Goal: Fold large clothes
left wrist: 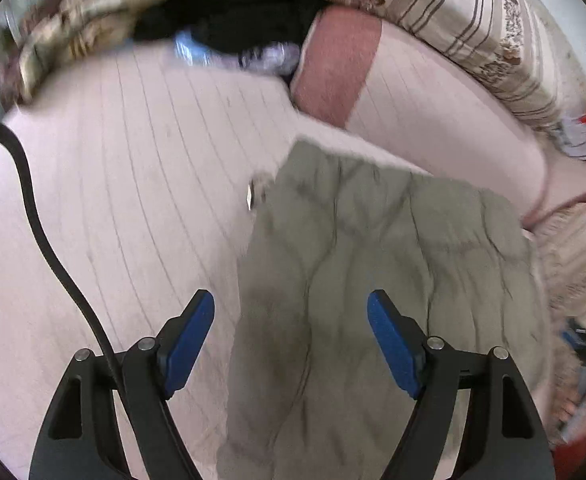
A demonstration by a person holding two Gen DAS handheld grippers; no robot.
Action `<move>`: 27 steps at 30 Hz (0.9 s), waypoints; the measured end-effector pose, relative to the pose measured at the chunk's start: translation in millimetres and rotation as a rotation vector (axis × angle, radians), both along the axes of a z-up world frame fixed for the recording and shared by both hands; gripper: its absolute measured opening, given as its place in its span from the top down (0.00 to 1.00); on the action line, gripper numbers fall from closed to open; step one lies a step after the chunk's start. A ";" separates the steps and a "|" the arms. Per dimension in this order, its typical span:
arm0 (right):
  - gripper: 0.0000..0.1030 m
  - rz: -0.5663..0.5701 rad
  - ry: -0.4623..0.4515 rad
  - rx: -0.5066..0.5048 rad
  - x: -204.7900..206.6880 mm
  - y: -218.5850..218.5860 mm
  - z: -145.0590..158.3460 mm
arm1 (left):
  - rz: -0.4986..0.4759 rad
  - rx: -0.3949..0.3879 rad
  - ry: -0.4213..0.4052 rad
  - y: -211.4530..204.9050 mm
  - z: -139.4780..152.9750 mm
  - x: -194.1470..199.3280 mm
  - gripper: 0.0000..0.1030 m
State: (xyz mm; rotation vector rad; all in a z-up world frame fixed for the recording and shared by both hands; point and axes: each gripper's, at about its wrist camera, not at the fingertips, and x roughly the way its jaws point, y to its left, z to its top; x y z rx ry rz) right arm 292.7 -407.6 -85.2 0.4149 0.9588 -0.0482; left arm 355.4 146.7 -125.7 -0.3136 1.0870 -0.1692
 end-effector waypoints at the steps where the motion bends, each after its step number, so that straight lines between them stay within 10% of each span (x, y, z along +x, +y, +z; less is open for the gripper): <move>1: 0.00 0.003 0.026 0.021 -5.3 -11.3 -8.1 | -0.022 -0.053 0.015 5.8 -6.4 -3.3 0.24; 8: 0.00 -0.072 0.134 0.351 -19.1 -61.6 -88.1 | -0.061 -0.415 0.061 18.2 -54.0 -6.9 0.19; 16: 0.00 0.003 0.132 0.526 21.1 -43.0 -129.7 | -0.018 -0.646 0.143 41.6 -106.8 25.2 0.18; 23: 0.00 0.142 0.137 0.526 59.9 -19.7 -133.6 | -0.236 -0.477 0.155 -18.6 -93.1 44.4 0.05; 27: 0.11 0.163 0.129 0.549 65.1 3.5 -130.6 | -0.204 -0.418 0.134 -29.5 -71.8 33.3 0.29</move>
